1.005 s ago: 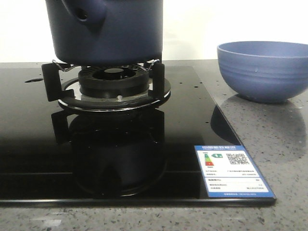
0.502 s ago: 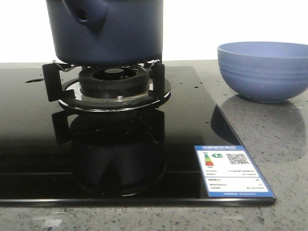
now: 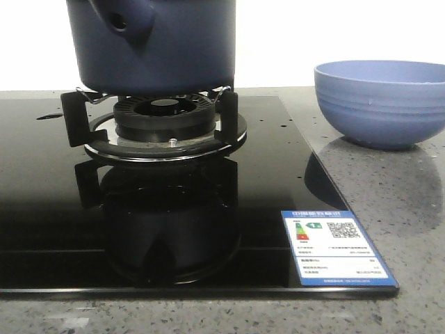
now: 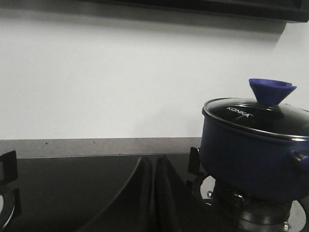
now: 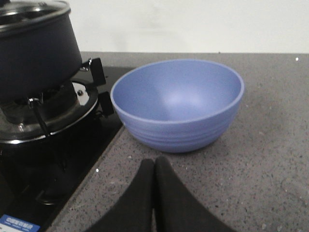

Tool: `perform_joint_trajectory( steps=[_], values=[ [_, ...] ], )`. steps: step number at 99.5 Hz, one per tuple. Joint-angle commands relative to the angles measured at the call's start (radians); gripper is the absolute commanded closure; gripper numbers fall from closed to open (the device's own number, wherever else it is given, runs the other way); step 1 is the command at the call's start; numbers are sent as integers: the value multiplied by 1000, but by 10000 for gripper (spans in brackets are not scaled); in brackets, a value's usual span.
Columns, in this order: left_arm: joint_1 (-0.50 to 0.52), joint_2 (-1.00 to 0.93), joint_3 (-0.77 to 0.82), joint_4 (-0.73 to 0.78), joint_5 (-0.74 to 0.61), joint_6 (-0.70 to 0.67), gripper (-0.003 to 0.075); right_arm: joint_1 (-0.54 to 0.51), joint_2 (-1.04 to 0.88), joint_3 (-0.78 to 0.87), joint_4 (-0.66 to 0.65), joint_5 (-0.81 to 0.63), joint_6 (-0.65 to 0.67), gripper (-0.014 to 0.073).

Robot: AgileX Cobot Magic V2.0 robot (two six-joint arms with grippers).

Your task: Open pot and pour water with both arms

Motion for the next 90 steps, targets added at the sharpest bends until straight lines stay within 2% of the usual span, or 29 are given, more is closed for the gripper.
perform_joint_trajectory(
  steps=[1, 66, 80, 90],
  values=[
    [4, 7, -19, -11, -72, -3, 741, 3, 0, -13, 28, -47, -13, 655],
    [4, 7, -8, -8, -82, -3, 741, 3, 0, -1, 28, -47, -13, 655],
    [27, 3, 8, 128, -50, -22, 741, 3, 0, -1, 28, -47, -13, 655],
    [106, -31, 52, 309, -18, -250, 741, 3, 0, -1, 28, -47, -13, 655]
  ],
)
